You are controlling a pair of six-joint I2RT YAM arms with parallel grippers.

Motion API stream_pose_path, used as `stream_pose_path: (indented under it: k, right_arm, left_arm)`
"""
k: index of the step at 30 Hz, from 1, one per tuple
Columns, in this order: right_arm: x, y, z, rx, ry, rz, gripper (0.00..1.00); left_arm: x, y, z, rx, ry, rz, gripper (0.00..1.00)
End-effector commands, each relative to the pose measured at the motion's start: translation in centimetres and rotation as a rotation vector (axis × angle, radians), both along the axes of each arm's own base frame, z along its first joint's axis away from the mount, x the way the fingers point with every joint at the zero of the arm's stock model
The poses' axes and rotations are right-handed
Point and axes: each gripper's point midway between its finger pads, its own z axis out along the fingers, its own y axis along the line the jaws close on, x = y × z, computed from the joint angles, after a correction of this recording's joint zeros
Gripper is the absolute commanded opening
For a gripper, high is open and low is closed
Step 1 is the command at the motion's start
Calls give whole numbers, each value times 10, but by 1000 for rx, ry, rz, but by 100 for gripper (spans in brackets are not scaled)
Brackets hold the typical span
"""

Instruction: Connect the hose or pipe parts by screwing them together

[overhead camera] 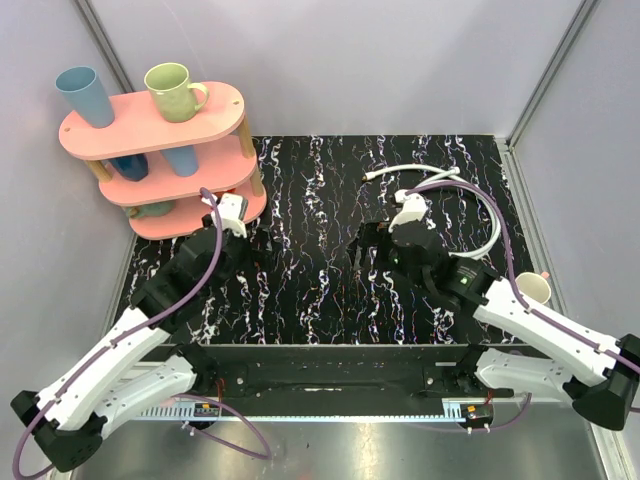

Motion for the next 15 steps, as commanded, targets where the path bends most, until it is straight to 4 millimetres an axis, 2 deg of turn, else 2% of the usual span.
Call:
stream_pose_path:
  k: [1, 4, 5, 7, 8, 9, 10, 11, 12, 13, 14, 15]
  right_arm:
    - [-4, -4, 27, 75, -74, 6, 100]
    - [-9, -13, 31, 94, -91, 1, 100]
    - [-10, -14, 30, 96, -90, 1, 100]
    - [-12, -17, 31, 106, -96, 1, 100]
    - [-13, -17, 28, 102, -92, 0, 100]
    - [-14, -17, 26, 103, -89, 4, 100]
    - [-14, -17, 25, 100, -87, 6, 100]
    - [-15, -17, 22, 94, -82, 9, 100]
    - [-15, -17, 21, 90, -80, 11, 100]
    - [-15, -17, 20, 91, -76, 13, 100]
    - [-17, -14, 20, 96, -72, 27, 100]
    - [-18, -13, 21, 103, -70, 34, 100]
  left_arm:
    - [16, 28, -7, 65, 29, 206, 99]
    - [27, 43, -23, 105, 121, 311, 99]
    - [34, 55, -24, 96, 147, 373, 99]
    - [39, 63, -41, 85, 232, 413, 99]
    - [45, 82, -49, 73, 267, 484, 99]
    - [48, 85, -56, 51, 298, 496, 98]
    - [52, 93, -70, 65, 344, 524, 98]
    - [56, 115, -81, 67, 379, 597, 98]
    - [59, 123, -89, 65, 414, 626, 96]
    - [62, 131, -106, 77, 475, 657, 94]
    - [66, 148, -112, 51, 512, 714, 93]
    - [67, 143, -119, 4, 565, 688, 91]
